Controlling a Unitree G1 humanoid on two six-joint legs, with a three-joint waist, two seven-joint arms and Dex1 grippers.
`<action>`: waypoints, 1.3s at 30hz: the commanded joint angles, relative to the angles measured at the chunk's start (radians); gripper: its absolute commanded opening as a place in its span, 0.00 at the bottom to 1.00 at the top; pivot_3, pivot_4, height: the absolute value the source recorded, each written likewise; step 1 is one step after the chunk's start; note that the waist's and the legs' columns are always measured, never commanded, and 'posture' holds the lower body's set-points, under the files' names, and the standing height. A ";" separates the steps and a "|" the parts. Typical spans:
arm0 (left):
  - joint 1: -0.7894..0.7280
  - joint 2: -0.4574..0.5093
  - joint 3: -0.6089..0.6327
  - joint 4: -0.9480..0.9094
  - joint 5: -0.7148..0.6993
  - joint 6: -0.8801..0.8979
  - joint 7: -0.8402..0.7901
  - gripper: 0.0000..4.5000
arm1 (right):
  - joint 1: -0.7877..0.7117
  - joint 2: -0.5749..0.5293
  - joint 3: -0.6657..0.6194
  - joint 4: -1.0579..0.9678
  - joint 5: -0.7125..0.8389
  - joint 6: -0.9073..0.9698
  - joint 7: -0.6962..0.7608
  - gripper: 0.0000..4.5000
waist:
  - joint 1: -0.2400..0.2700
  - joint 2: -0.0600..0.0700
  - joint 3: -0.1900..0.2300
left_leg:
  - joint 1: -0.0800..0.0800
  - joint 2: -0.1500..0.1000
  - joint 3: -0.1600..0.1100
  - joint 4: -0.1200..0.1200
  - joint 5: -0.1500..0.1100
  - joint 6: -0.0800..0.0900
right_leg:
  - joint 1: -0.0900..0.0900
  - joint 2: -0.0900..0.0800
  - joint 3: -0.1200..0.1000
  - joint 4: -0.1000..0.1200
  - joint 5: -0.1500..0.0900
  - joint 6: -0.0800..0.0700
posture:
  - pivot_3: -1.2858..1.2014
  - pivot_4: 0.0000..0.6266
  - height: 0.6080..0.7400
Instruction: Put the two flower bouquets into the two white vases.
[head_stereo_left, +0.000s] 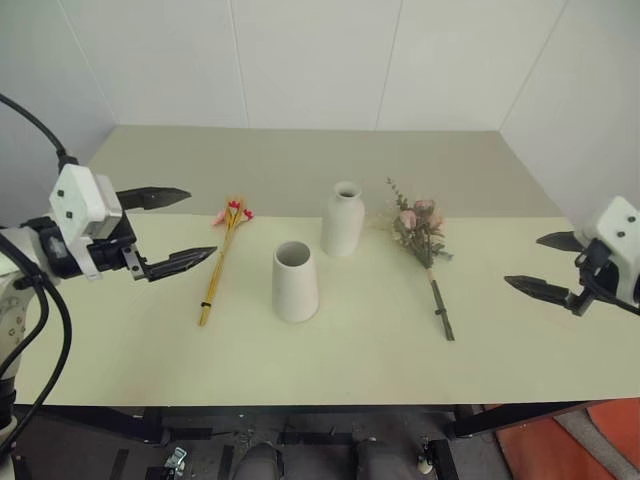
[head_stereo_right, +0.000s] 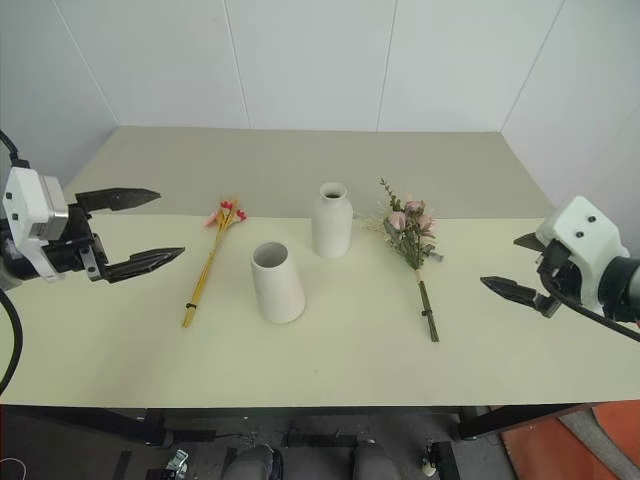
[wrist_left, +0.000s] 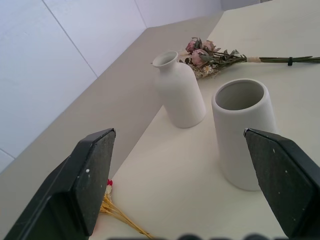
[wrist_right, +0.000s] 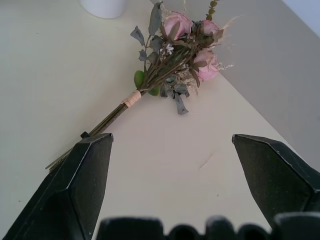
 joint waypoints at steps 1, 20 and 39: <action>-0.023 0.007 0.005 -0.010 -0.009 -0.018 -0.007 1.00 | -0.005 -0.012 -0.033 -0.019 -0.003 -0.005 -0.011 1.00 | 0.000 0.000 0.000 | 0.000 0.000 0.000 0.000 0.000 0.000 | 0.000 0.000 0.000 0.000 0.000 0.000 | 0.52 0.24 1.00; -0.112 -0.021 -0.105 -0.025 0.019 -0.026 -0.006 1.00 | -0.532 0.107 0.407 0.127 0.006 0.562 -0.221 1.00 | -0.018 0.000 0.000 | 0.000 0.000 0.000 0.000 0.000 0.000 | 0.000 0.001 0.000 0.000 0.001 -0.001 | 0.52 0.24 1.00; -0.124 -0.026 -0.161 -0.067 0.032 -0.036 -0.040 1.00 | -0.735 0.427 0.572 0.508 -0.088 0.568 -0.328 1.00 | -0.025 0.000 0.000 | -0.004 0.000 0.000 -0.001 0.000 0.001 | -0.004 0.000 0.000 -0.001 0.000 0.000 | 0.52 0.24 1.00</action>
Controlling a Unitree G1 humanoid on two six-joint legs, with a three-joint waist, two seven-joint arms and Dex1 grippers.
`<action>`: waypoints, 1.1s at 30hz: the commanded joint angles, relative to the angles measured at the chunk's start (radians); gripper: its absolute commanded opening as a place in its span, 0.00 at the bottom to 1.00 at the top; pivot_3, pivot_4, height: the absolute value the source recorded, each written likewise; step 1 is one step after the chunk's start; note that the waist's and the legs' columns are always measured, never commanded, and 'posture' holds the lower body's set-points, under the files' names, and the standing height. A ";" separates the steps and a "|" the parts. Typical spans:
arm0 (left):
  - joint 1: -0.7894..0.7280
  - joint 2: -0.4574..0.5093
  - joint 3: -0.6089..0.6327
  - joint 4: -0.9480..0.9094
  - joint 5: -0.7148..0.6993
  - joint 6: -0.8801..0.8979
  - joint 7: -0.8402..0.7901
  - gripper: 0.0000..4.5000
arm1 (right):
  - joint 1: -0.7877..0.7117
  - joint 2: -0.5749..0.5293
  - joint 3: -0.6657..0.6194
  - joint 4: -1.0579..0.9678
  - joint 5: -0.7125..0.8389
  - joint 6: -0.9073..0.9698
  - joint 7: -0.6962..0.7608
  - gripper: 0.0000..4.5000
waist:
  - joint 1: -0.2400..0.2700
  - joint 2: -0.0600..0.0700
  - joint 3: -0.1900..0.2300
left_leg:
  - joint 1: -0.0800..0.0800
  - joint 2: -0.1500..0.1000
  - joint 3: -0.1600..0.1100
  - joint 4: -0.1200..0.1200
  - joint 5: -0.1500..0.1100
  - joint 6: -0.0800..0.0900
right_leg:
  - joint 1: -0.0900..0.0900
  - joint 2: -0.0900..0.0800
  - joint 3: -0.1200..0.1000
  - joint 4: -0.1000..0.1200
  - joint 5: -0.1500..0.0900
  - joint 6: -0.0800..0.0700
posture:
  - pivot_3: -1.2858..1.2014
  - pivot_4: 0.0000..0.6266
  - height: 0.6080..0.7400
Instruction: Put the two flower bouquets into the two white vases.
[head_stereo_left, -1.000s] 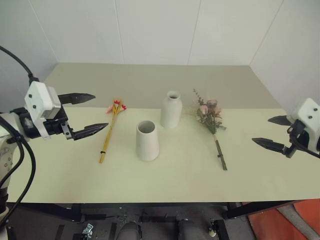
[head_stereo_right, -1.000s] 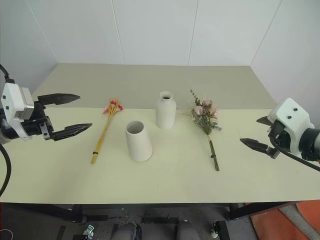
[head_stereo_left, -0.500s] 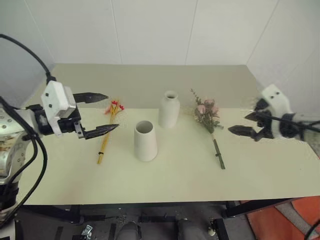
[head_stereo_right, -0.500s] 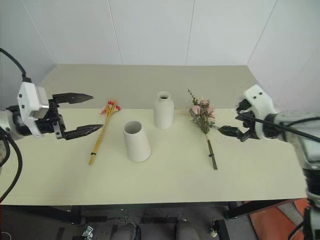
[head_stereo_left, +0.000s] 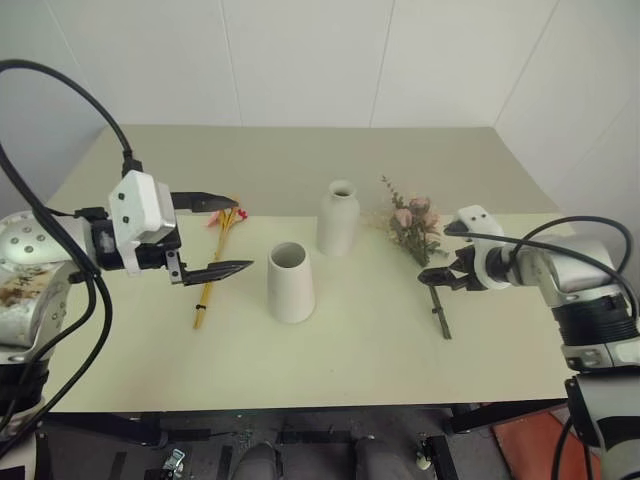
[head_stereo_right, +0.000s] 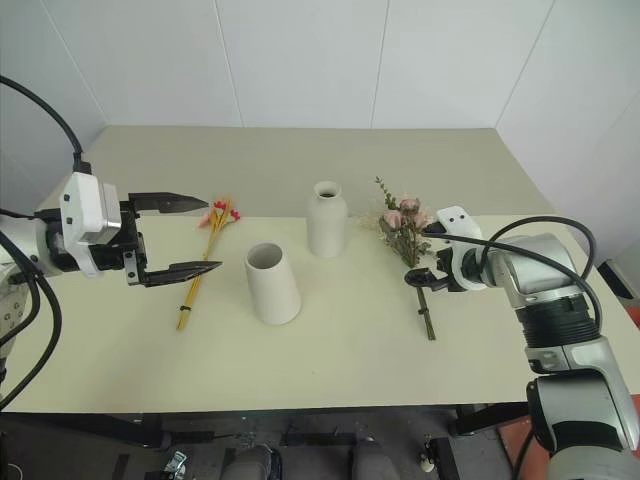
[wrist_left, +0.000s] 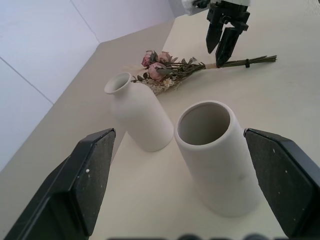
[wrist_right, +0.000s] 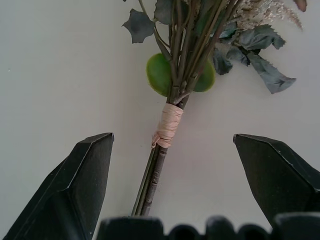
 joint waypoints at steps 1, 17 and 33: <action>0.004 0.001 0.023 -0.031 -0.009 -0.003 0.011 1.00 | -0.045 0.023 -0.011 0.042 -0.024 -0.058 -0.013 0.96 | -0.001 0.000 0.000 | 0.000 0.000 0.000 0.000 0.000 0.000 | 0.000 0.000 0.000 0.000 0.000 0.000 | 0.52 0.24 1.00; 0.042 0.010 0.045 -0.044 -0.003 -0.001 0.031 1.00 | -0.126 0.094 -0.004 0.235 -0.086 -0.126 -0.002 0.04 | -0.004 0.000 0.000 | 0.001 0.000 0.000 0.000 0.000 0.000 | 0.000 0.000 0.000 0.000 0.000 0.000 | 0.52 0.24 1.00; 0.023 -0.001 0.067 0.014 -0.005 -0.017 0.046 1.00 | -0.226 0.468 -0.394 0.143 -0.025 -1.157 -0.498 0.04 | -0.023 0.001 0.000 | 0.001 0.001 0.000 -0.002 0.000 0.000 | 0.000 0.000 0.000 0.001 0.000 0.000 | 0.52 0.24 1.00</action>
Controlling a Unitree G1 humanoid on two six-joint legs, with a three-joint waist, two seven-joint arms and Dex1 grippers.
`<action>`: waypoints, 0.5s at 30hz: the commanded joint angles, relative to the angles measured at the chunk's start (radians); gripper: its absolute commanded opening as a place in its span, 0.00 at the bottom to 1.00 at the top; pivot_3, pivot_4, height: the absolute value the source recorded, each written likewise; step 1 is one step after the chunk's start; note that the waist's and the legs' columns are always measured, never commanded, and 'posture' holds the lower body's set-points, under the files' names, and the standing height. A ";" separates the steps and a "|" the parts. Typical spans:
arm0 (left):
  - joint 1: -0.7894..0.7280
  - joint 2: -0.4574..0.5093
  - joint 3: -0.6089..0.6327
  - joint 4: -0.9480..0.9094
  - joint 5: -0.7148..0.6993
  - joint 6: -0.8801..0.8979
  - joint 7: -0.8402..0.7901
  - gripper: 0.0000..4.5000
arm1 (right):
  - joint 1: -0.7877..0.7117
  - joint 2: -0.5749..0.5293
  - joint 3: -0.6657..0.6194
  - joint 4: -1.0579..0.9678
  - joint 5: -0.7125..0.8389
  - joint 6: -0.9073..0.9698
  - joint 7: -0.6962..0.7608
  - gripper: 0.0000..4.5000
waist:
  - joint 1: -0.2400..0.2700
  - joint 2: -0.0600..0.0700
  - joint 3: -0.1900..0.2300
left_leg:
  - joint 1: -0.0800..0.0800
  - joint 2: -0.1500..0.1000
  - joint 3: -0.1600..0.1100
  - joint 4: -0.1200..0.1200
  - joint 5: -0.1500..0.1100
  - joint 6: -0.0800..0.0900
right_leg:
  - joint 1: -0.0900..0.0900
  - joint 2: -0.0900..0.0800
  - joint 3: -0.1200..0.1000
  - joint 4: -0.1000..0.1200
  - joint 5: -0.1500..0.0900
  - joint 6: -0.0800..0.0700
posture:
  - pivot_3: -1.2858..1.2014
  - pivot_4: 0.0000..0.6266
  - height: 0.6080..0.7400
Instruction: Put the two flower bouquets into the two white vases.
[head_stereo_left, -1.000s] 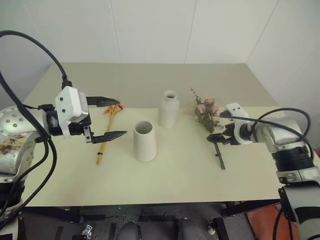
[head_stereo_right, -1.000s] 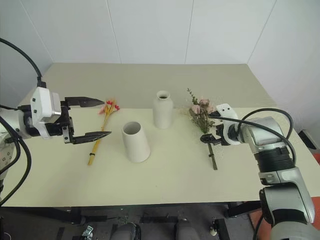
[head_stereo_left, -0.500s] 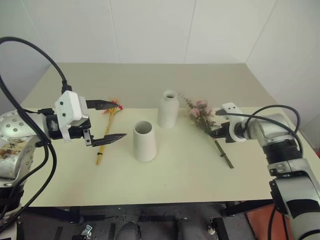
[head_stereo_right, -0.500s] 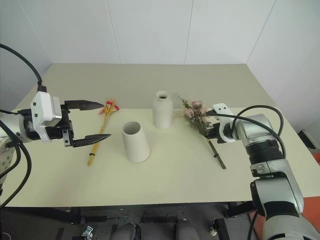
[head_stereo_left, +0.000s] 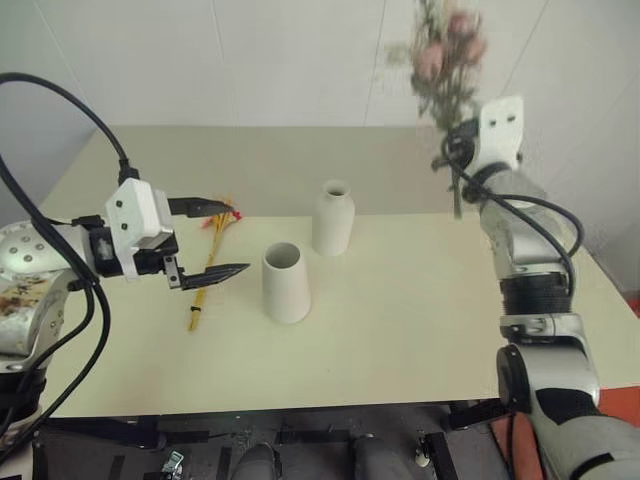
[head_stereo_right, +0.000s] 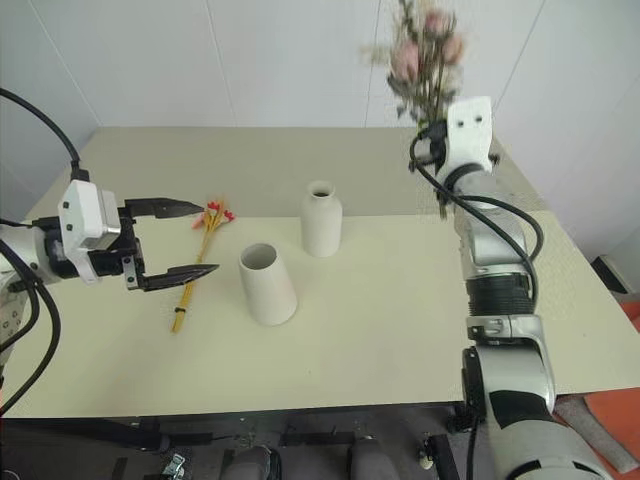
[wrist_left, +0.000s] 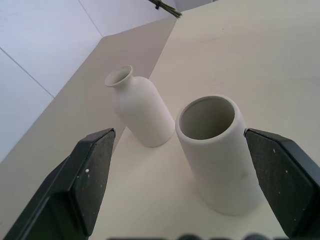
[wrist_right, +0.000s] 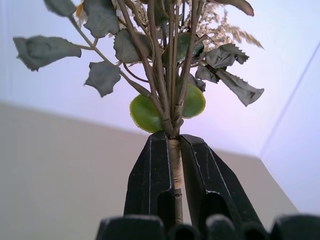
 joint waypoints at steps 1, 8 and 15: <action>-0.015 -0.004 0.044 -0.005 -0.012 -0.012 0.021 1.00 | -0.046 0.134 -0.098 -0.025 0.159 -0.163 -0.001 0.04 | -0.007 0.000 0.000 | 0.000 0.000 0.000 0.000 0.000 0.000 | 0.000 0.000 0.000 0.001 0.000 0.000 | 0.52 0.24 1.00; 0.050 0.002 0.092 -0.003 -0.009 -0.003 0.042 1.00 | -0.059 0.295 -0.137 0.012 0.296 -0.288 0.078 0.04 | -0.006 0.001 0.001 | -0.001 0.000 -0.001 -0.001 0.000 0.000 | 0.000 -0.001 -0.001 0.004 0.000 0.000 | 0.52 0.24 1.00; 0.092 0.016 0.131 -0.004 -0.009 0.011 0.054 1.00 | -0.122 0.356 -0.137 0.201 0.309 -0.411 0.142 0.04 | -0.012 0.002 0.001 | 0.001 0.000 -0.001 -0.002 0.000 0.000 | 0.000 0.000 -0.001 0.002 0.000 -0.001 | 0.52 0.24 1.00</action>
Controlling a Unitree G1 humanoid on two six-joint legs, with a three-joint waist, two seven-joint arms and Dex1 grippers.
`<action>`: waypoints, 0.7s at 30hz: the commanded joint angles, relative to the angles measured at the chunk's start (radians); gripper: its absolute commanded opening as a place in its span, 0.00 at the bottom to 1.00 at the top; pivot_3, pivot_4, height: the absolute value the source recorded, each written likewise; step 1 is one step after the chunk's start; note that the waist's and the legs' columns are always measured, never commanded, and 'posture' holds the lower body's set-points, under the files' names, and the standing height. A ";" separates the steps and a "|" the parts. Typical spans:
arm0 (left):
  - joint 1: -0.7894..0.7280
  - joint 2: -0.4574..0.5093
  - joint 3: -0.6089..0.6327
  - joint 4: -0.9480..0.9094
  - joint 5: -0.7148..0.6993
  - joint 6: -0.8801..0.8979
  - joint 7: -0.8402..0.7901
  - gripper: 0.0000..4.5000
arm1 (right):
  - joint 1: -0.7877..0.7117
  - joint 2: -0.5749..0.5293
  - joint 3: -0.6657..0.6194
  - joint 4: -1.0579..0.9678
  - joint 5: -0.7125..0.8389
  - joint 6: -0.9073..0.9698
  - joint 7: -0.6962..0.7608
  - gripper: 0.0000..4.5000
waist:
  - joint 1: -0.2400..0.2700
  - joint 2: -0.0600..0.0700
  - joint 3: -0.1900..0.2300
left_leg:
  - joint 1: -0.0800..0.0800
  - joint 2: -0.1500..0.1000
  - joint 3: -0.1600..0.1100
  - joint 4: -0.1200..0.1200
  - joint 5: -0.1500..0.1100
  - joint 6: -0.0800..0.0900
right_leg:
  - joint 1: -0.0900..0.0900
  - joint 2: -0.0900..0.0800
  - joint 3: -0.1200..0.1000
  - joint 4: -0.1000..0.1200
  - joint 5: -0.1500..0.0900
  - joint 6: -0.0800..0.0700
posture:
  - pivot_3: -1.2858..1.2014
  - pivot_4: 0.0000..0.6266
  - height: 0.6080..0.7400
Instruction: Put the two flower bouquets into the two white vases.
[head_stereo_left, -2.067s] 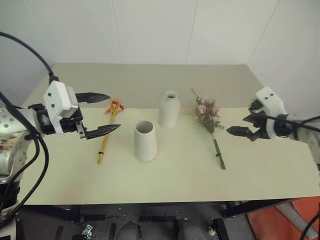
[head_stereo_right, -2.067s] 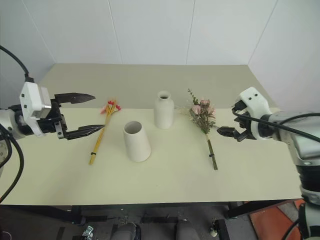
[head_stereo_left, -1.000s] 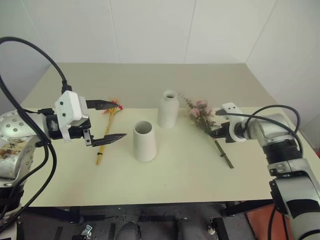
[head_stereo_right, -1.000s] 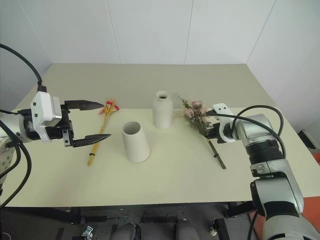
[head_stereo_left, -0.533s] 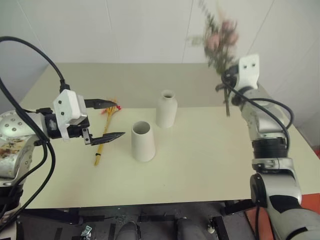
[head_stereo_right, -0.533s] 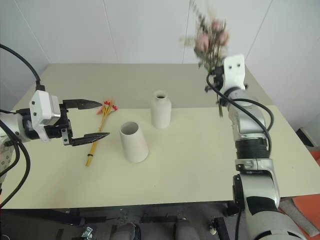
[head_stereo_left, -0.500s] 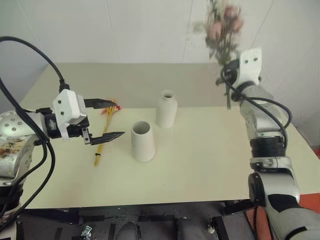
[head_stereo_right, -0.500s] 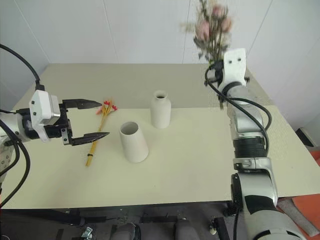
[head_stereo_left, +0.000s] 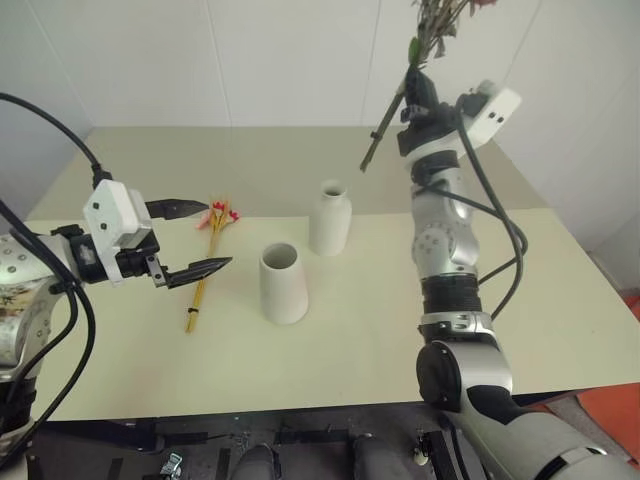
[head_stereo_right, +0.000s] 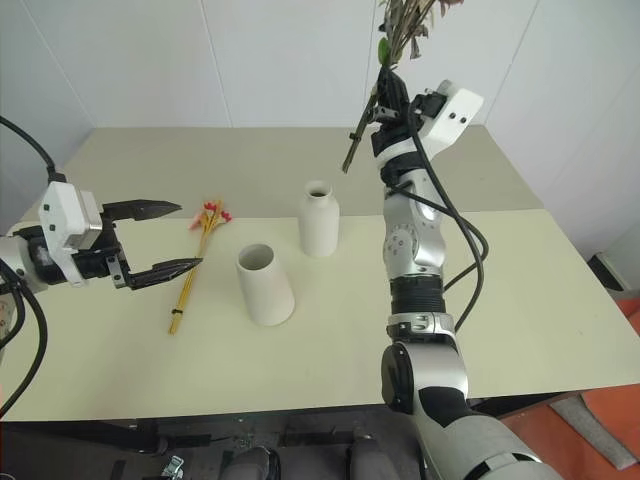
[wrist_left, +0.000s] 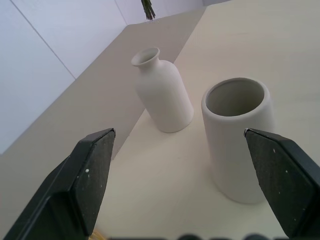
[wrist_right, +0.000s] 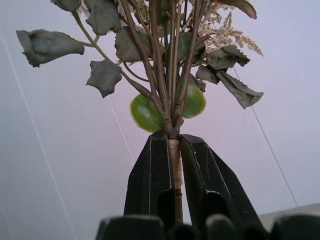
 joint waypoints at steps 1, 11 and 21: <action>0.007 0.023 0.049 -0.020 -0.008 0.007 0.009 1.00 | -0.077 0.023 -0.012 0.064 0.027 -0.077 0.038 0.04 | -0.003 0.000 0.000 | 0.000 0.000 0.000 0.000 0.000 0.000 | 0.000 0.000 0.000 0.000 0.000 0.000 | 0.52 0.24 1.00; 0.025 0.038 0.060 -0.045 -0.007 0.026 0.014 1.00 | -0.164 0.068 -0.035 0.254 0.038 -0.157 0.074 0.04 | 0.000 0.000 0.000 | 0.000 0.000 0.000 -0.005 0.000 -0.001 | -0.001 0.000 0.000 0.000 0.000 -0.001 | 0.52 0.24 1.00; 0.030 0.044 0.064 -0.053 -0.006 0.034 0.016 1.00 | -0.105 0.053 0.013 0.324 -0.054 -0.256 0.142 0.04 | -0.001 0.001 0.000 | 0.000 0.000 0.000 -0.006 0.001 -0.001 | -0.001 0.000 0.000 0.000 0.000 -0.001 | 0.52 0.24 1.00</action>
